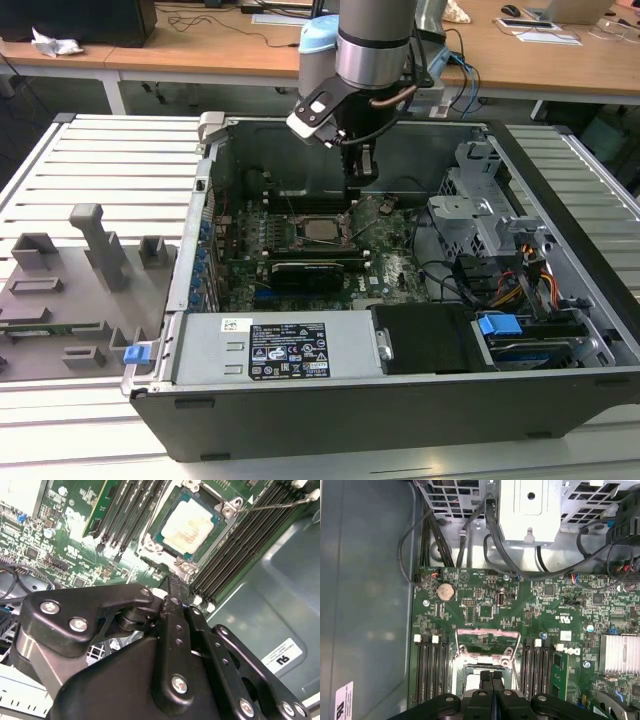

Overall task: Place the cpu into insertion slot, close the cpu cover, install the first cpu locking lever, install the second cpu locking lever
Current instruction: 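Close the cpu cover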

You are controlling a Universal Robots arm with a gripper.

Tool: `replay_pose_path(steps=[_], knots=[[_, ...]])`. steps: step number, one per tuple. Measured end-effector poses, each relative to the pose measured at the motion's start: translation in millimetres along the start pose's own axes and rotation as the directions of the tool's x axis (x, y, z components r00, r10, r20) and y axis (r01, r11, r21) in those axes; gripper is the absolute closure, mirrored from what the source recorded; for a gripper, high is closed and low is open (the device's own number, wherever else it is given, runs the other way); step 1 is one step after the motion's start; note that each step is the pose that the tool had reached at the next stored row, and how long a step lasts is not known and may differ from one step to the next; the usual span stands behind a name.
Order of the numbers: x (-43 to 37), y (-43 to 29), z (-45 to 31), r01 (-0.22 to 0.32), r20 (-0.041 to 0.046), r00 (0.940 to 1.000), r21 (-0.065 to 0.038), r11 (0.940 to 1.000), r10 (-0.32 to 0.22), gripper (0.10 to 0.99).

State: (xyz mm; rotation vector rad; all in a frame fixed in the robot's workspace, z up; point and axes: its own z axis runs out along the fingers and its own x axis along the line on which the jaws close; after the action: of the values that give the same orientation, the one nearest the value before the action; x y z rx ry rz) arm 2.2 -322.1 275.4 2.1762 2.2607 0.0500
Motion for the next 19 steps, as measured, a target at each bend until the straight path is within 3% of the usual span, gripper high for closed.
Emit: replay_pose_path(steps=[6, 9, 15, 19], knots=[[-0.4, 11.4, 0.4, 0.0, 0.0, 1.0, 0.0, 1.0, 0.0, 0.98], [-0.5, 21.7, 1.4, 0.001, 0.0, 1.0, 0.002, 1.0, -0.001, 0.98], [-0.7, 38.9, 7.3, 0.009, 0.0016, 1.0, 0.004, 0.9999, -0.009, 0.98], [-0.9, 44.7, 11.0, 0.009, 0.0022, 1.0, 0.005, 0.9999, -0.009, 0.98]])
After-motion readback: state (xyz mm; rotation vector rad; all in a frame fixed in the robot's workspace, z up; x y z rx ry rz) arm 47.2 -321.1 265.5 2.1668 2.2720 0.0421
